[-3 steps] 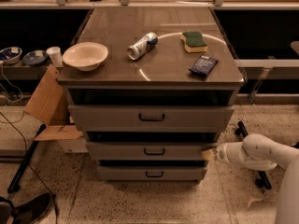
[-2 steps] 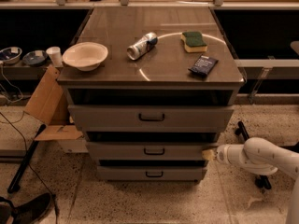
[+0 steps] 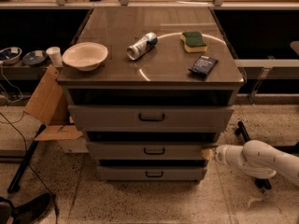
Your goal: Close middle drawer
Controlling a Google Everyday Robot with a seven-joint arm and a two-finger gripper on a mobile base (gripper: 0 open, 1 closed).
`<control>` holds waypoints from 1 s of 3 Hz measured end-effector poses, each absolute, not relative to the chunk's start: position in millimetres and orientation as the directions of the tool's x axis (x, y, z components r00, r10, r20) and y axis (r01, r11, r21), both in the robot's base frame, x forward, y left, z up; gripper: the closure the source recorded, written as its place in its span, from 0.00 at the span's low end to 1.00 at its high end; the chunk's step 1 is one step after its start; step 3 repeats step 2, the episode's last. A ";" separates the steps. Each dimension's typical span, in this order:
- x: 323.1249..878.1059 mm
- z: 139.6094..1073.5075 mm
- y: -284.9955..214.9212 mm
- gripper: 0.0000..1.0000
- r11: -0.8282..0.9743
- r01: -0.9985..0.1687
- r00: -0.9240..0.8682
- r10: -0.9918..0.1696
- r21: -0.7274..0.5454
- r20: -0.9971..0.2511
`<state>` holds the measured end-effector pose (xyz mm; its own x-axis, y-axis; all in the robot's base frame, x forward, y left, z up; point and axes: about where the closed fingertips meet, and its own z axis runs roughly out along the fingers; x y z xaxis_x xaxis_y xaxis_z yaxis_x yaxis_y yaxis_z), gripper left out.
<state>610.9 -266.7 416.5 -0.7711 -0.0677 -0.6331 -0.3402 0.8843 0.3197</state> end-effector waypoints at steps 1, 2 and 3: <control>592.6 419.6 -277.5 1.00 0.884 -0.330 -0.779 -0.057 0.331 -0.624; 584.0 422.6 -281.3 1.00 0.883 -0.327 -0.784 -0.055 0.336 -0.618; 584.0 422.6 -281.3 1.00 0.883 -0.327 -0.784 -0.055 0.336 -0.618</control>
Offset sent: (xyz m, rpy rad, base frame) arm -0.0303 -0.0228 0.0090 0.0095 0.0169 -0.0157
